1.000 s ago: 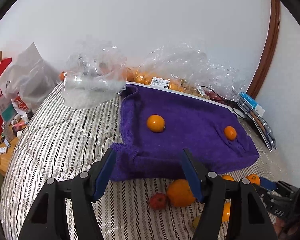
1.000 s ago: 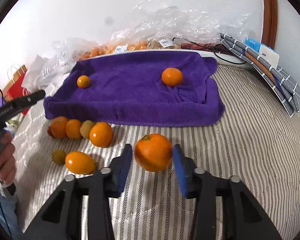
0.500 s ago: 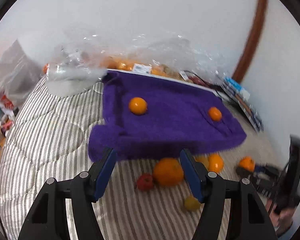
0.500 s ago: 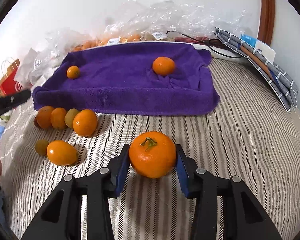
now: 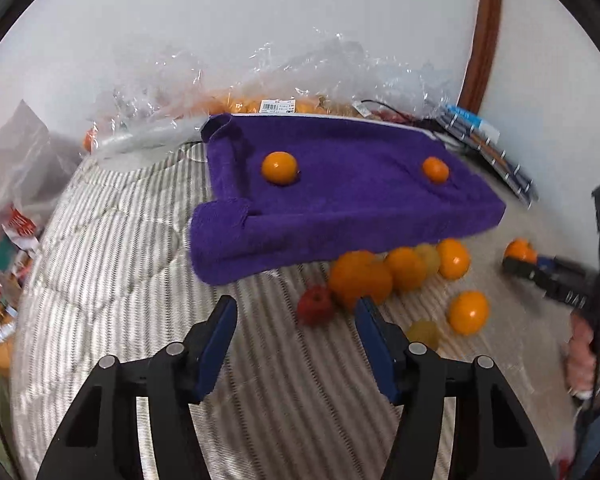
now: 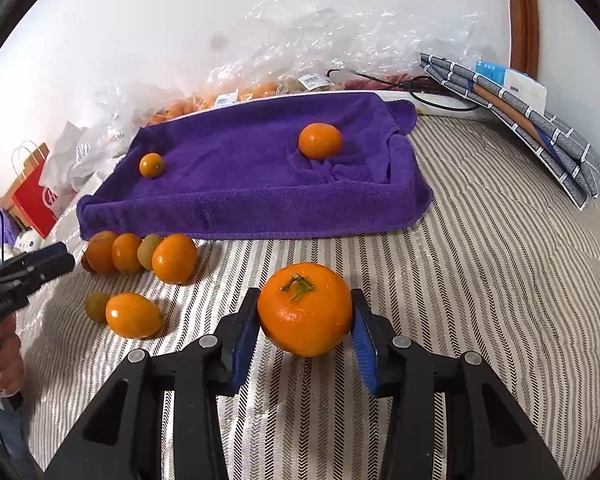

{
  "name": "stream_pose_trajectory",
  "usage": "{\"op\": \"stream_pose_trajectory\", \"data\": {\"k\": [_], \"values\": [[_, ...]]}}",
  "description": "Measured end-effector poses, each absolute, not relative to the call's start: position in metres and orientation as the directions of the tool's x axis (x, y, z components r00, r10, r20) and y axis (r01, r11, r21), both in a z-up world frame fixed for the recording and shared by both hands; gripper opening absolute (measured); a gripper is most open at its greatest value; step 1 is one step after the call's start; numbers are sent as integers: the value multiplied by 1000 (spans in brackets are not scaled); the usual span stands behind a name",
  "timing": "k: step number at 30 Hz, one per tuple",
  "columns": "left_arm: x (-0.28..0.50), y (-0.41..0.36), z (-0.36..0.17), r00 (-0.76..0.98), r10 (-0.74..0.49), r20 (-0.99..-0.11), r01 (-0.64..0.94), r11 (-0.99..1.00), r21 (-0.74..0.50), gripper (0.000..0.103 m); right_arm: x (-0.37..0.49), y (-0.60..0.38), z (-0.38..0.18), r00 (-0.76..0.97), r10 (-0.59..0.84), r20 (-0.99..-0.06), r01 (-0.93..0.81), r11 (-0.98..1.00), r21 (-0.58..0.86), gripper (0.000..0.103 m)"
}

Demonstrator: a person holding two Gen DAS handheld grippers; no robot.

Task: Organize fruits
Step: 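Grasp the small red fruit with the left tool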

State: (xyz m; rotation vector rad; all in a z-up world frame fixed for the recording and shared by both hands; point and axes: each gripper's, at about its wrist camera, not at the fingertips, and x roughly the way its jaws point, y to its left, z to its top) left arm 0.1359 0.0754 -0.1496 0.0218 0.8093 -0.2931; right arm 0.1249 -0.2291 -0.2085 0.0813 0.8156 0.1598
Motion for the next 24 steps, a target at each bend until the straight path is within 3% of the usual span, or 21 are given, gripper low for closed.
{"op": "stream_pose_trajectory", "data": {"k": [8,20,24], "values": [[144,88,-160,638,-145,-756,131,988,-78,53,124,-234,-208,679,204,-706,-111,978,175,43],[146,52,-163,602,-176,-779,251,968,-25,51,122,-241,-207,684,248,-686,-118,966,232,43],[150,44,-167,599,-184,-779,285,959,-7,39,122,-244,-207,684,265,-680,-119,960,255,43]]}}
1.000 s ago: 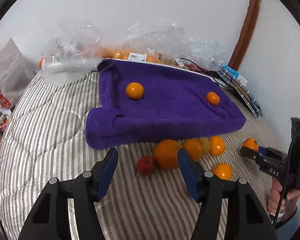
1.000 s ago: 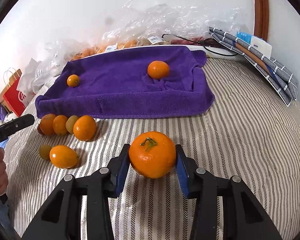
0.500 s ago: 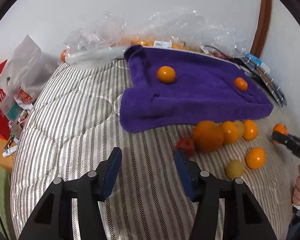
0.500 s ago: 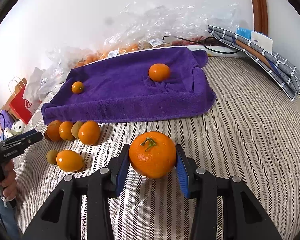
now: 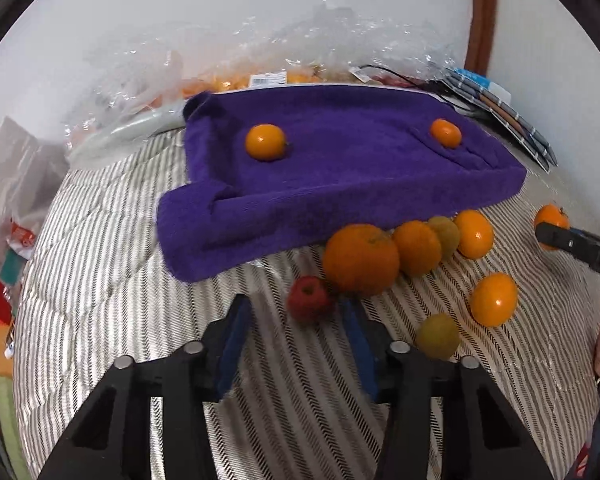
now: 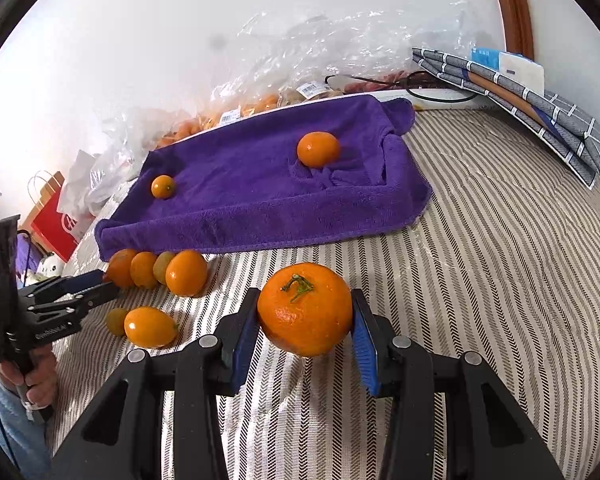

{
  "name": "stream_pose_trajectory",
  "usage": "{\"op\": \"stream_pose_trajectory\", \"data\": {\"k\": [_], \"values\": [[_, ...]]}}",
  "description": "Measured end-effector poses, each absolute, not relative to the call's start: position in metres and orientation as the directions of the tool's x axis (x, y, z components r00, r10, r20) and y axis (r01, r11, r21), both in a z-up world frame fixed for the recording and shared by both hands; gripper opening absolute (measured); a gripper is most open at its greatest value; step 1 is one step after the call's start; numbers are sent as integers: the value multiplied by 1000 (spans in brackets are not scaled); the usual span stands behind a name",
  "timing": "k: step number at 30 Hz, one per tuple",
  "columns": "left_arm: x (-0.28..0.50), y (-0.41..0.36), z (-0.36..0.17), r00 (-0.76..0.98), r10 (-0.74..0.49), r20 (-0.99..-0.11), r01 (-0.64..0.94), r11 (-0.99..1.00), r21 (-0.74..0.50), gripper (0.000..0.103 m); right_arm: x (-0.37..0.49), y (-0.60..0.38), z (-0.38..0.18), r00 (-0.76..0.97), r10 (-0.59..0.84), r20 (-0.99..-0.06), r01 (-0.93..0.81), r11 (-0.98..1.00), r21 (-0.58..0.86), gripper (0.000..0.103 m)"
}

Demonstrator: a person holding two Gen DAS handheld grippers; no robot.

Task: Organize fruits
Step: 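Grasp the small red fruit with the left tool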

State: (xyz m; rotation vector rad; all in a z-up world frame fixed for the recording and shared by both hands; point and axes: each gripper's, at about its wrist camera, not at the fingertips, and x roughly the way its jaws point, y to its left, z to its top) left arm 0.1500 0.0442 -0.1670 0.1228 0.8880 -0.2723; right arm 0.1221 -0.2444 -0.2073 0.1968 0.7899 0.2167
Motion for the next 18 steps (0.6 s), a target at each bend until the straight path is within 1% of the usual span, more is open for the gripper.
{"op": "stream_pose_trajectory", "data": {"k": [1,3,6,9,16,17,18], "values": [[151,43,-167,599,-196,-777,293,956,-15,36,122,-245,-207,685,271,-676,-119,957,263,43],[152,44,-166,597,-221,-771,298,954,-43,32,121,-246,-207,686,276,-673,-117,955,271,43],[153,45,-166,591,-237,-771,303,951,-60,32,122,-247,-207,684,286,-671,-116,951,287,43],[152,47,-166,582,-279,-764,317,943,-103,32,123,-249,-208,681,293,-671,-113,948,299,43],[155,41,-168,588,-252,-769,300,950,-82,31,123,-252,-209,680,308,-665,-109,940,324,43],[155,42,-168,587,-258,-767,301,949,-90,28,123,-251,-209,680,309,-665,-109,939,325,43],[155,45,-167,585,-274,-763,302,947,-108,22,123,-252,-209,679,310,-665,-110,939,326,43]]}}
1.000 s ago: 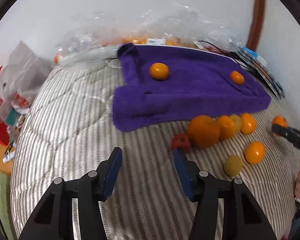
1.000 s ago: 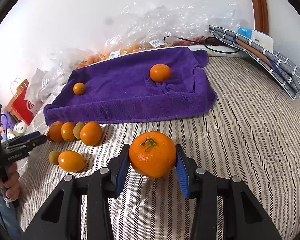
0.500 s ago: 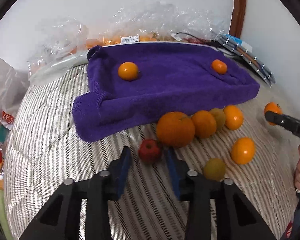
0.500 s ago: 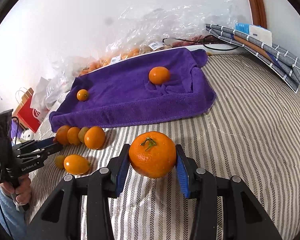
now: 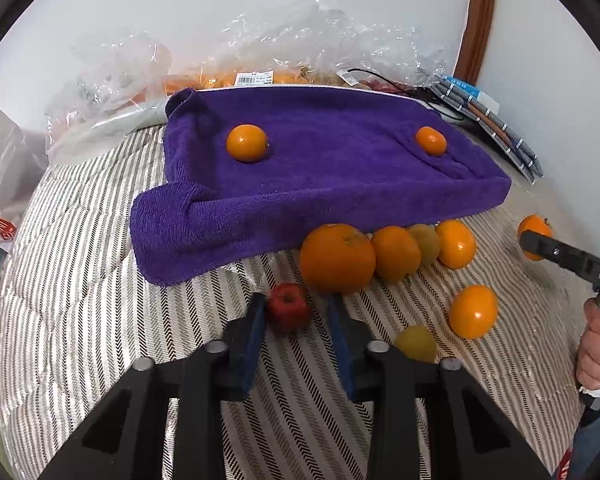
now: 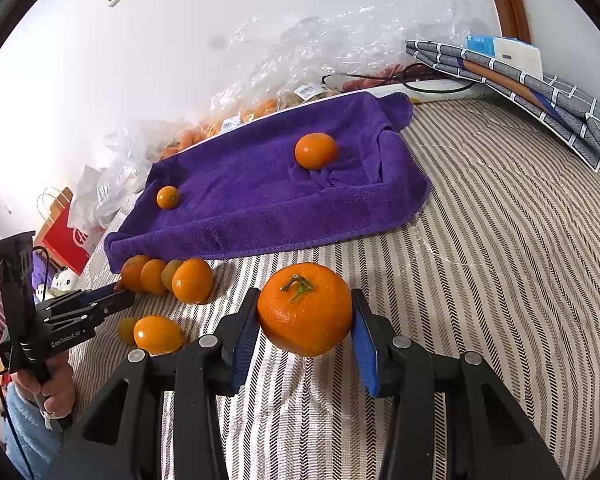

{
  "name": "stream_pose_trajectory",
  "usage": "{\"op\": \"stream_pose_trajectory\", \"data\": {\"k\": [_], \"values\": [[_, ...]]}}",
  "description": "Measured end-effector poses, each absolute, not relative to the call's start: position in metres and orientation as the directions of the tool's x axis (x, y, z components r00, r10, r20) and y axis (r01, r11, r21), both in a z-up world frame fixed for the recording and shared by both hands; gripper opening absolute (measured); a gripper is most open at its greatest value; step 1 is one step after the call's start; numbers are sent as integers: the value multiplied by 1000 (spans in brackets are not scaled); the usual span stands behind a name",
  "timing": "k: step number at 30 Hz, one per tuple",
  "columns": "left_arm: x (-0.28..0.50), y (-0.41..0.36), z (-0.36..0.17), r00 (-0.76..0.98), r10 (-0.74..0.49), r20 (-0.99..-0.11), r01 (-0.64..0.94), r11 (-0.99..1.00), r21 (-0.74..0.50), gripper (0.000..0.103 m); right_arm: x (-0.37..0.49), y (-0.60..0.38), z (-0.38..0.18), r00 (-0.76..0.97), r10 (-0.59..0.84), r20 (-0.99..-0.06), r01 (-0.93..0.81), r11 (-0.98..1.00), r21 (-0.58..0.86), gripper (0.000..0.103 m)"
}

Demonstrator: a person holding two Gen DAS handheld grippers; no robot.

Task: Organize fruits
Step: 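Grasp the small red fruit with the left tool, then carry the orange and red fruit onto the towel, opening the right tool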

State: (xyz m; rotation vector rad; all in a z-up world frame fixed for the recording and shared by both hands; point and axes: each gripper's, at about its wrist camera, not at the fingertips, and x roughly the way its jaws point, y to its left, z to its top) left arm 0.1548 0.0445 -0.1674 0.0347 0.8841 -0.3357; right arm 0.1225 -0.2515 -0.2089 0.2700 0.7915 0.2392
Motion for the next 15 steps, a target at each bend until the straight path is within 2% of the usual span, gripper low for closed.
{"op": "stream_pose_trajectory", "data": {"k": [5,15], "values": [[157,59,-167,577,-358,-734,289,930,-227,22,123,-252,-209,681,307,-664,-106,939,326,43],[148,68,-155,639,-359,-681,267,933,-242,22,119,-250,-206,697,298,-653,-116,945,307,43]]}}
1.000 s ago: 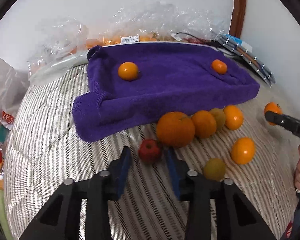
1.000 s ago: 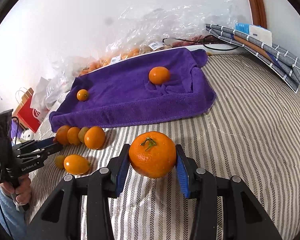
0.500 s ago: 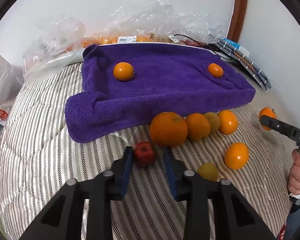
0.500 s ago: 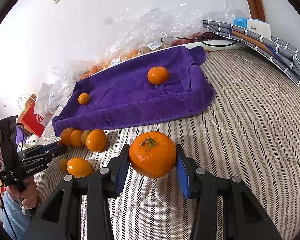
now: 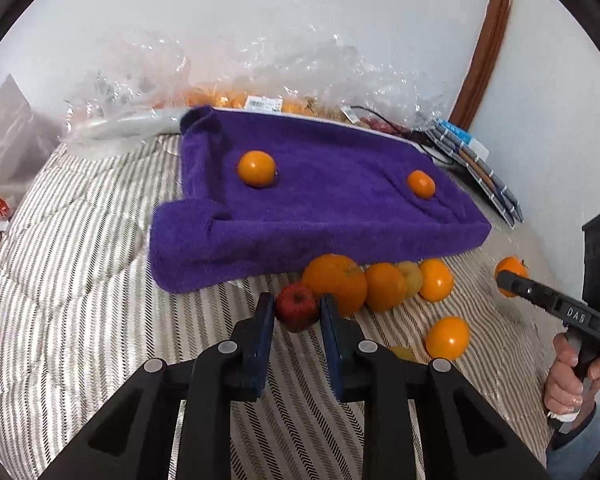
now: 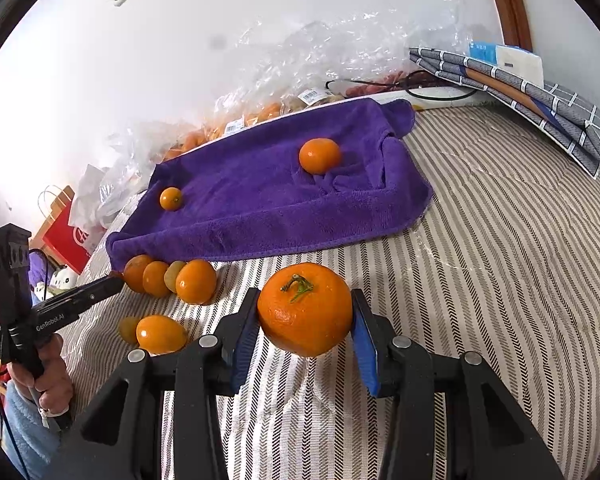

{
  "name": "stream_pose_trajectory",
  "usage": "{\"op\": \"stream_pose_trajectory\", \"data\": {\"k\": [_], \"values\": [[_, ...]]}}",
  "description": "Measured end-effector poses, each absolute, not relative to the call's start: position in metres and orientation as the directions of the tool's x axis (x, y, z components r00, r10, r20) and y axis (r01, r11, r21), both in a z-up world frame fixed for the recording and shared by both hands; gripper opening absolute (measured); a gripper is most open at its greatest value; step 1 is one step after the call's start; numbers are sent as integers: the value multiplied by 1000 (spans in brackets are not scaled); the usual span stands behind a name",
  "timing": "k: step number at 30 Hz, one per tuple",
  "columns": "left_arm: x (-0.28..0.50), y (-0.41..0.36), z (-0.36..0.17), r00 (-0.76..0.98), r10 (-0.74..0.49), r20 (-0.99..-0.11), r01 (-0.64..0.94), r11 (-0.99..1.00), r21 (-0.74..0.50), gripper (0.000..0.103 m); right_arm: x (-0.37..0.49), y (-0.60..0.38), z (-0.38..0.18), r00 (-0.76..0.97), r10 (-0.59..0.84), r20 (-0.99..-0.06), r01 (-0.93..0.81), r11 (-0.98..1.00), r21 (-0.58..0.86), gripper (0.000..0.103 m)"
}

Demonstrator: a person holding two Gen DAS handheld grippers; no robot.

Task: Organize fruits
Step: 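Carry the orange and red fruit onto the towel, opening the right tool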

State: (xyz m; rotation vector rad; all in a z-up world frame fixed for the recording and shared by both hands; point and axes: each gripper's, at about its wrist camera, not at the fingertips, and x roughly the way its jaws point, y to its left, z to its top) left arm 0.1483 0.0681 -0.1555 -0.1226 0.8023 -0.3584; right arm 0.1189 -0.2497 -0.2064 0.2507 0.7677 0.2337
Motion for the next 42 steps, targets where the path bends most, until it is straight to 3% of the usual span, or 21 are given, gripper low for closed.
{"op": "stream_pose_trajectory", "data": {"k": [9,13,20,29,42], "values": [[138,83,-112,685,-314,-657,179,947,-266,22,121,-242,-181,712,260,-652,-138,963,233,43],[146,87,-88,689,-347,-636,185,933,-309,22,129,-243,-155,732,255,-632,-148,965,217,43],[182,77,-63,727,-313,-611,172,945,-279,22,158,-243,-124,772,204,-602,-121,977,176,43],[235,55,-89,710,-273,-649,144,959,-245,22,204,-234,-140,759,183,-625,-99,981,167,43],[247,52,-134,672,-202,-712,100,978,-183,23,234,-231,-185,702,190,-686,-106,981,163,43]]}}
